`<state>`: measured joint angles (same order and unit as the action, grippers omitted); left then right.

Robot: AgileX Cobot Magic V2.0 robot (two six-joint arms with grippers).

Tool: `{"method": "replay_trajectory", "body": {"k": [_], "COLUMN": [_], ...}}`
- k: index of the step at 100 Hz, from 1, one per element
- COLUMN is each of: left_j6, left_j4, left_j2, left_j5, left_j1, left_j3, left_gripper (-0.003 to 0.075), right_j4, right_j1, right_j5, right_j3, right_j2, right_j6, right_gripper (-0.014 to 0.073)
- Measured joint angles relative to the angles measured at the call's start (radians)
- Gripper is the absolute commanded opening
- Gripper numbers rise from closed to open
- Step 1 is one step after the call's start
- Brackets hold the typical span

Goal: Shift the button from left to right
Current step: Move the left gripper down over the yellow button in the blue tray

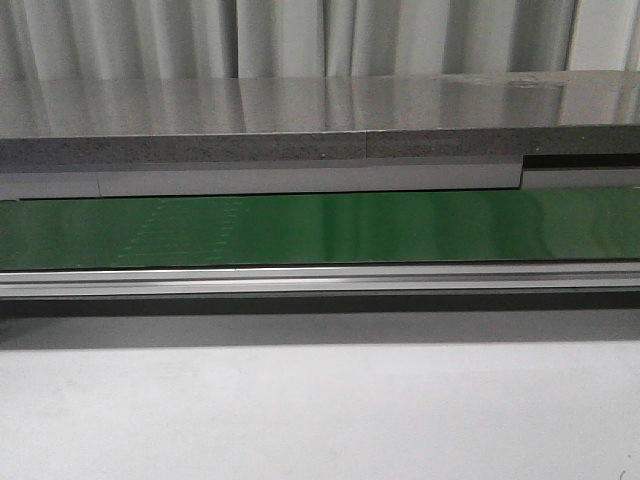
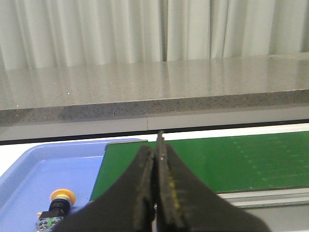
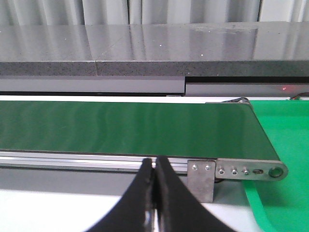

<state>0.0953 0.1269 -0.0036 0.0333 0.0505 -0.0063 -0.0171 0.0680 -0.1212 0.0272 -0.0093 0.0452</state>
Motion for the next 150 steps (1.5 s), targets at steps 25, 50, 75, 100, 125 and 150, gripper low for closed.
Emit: {"method": "replay_trajectory", "body": {"k": [25, 50, 75, 100, 125, 150], "left_j6": [0.0, 0.0, 0.0, 0.0, 0.0, 0.0], "left_j4": [0.0, 0.0, -0.039, -0.089, -0.092, -0.094], "left_j2": [0.0, 0.0, 0.0, 0.156, 0.408, 0.528], "left_j5": [0.0, -0.008, 0.084, 0.407, 0.719, 0.796], "left_j1": [0.0, 0.0, 0.0, 0.0, 0.0, 0.0], "left_j3": [0.0, 0.0, -0.038, -0.326, -0.613, -0.689], "left_gripper": [-0.0019, -0.0019, -0.0019, -0.0019, -0.0019, -0.0019], "right_j4": [0.0, 0.0, 0.0, 0.0, 0.0, 0.0], "right_j1": [0.0, 0.0, 0.0, 0.0, 0.0, 0.0], "right_j5": [0.0, 0.0, 0.0, 0.0, 0.0, 0.0], "right_j3": [0.0, 0.0, 0.0, 0.0, 0.0, 0.0], "right_j2": [0.0, 0.0, 0.0, 0.0, 0.0, 0.0], "right_j6": [0.0, 0.0, 0.0, 0.0, 0.0, 0.0], "right_gripper": [-0.0067, -0.0067, -0.0067, -0.0067, -0.0067, -0.0067]}}
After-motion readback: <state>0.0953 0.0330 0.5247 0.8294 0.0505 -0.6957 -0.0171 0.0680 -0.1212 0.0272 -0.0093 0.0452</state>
